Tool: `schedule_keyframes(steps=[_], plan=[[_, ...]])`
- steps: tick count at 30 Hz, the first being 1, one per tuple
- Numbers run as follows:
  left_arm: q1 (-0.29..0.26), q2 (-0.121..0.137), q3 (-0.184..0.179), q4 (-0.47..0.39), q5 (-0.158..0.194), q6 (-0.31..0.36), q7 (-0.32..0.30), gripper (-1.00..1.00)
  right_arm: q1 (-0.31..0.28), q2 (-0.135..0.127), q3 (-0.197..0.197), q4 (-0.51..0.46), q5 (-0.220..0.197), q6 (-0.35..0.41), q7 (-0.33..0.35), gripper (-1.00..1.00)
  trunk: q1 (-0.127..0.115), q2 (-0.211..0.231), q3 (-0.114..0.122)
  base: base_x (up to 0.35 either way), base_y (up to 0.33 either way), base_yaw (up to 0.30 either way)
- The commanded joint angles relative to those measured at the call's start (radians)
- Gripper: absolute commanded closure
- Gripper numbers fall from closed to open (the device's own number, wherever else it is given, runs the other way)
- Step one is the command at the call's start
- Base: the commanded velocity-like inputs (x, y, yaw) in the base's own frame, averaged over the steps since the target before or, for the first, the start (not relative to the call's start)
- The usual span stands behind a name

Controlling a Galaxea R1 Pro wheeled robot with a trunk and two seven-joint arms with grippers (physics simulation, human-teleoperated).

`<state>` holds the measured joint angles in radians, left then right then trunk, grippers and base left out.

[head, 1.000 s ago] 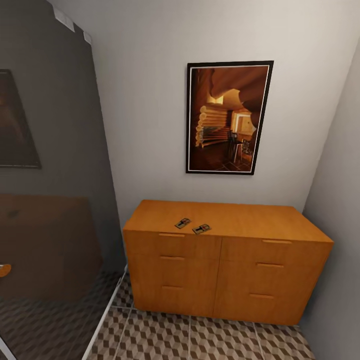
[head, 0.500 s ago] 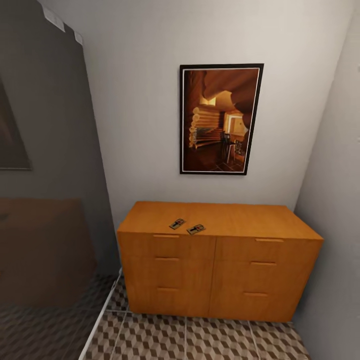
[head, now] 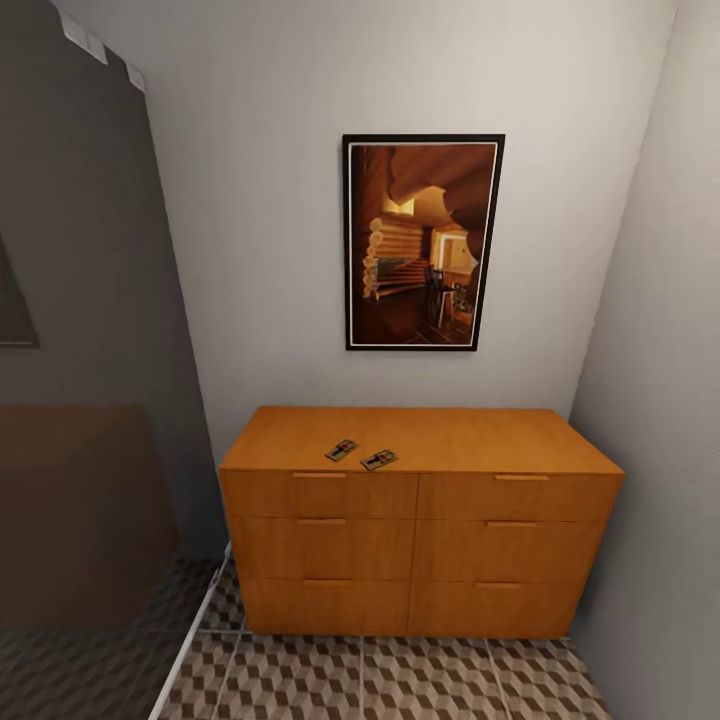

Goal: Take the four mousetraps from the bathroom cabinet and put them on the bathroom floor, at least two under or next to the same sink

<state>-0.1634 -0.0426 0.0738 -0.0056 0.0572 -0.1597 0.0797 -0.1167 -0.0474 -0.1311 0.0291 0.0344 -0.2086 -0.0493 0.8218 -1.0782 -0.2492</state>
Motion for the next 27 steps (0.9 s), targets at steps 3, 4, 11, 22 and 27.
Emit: schedule_keyframes(steps=[3, 4, 11, 22, 27], plan=[[-0.001, -0.001, 0.007, 0.001, 0.004, -0.004, 0.000, -1.00, -0.001, 0.000, -0.007, 0.003, 0.004, -0.006, -0.001, -1.00, 0.000, -0.001, -0.001, 0.000, 0.000, -0.008], [-0.001, -0.001, 0.007, 0.001, 0.004, -0.004, 0.000, -1.00, -0.001, 0.000, -0.007, 0.003, 0.004, -0.006, -0.001, -1.00, 0.000, -0.001, -0.001, 0.000, 0.000, -0.005], [-0.001, -0.002, 0.007, 0.001, 0.004, -0.006, 0.000, -1.00, -0.001, 0.000, -0.007, 0.003, 0.005, -0.006, -0.001, -1.00, 0.000, -0.001, -0.001, 0.000, 0.000, -0.003], [-0.001, -0.003, 0.007, 0.001, 0.003, -0.006, 0.000, -1.00, -0.001, 0.000, -0.007, 0.003, 0.005, -0.006, -0.001, -1.00, 0.000, -0.001, -0.001, 0.000, 0.000, 0.000], [-0.001, -0.005, 0.006, 0.001, 0.000, -0.006, 0.000, -1.00, -0.001, 0.000, -0.007, 0.003, 0.005, -0.006, -0.001, -1.00, 0.000, -0.001, -0.001, 0.000, 0.000, 0.000]])
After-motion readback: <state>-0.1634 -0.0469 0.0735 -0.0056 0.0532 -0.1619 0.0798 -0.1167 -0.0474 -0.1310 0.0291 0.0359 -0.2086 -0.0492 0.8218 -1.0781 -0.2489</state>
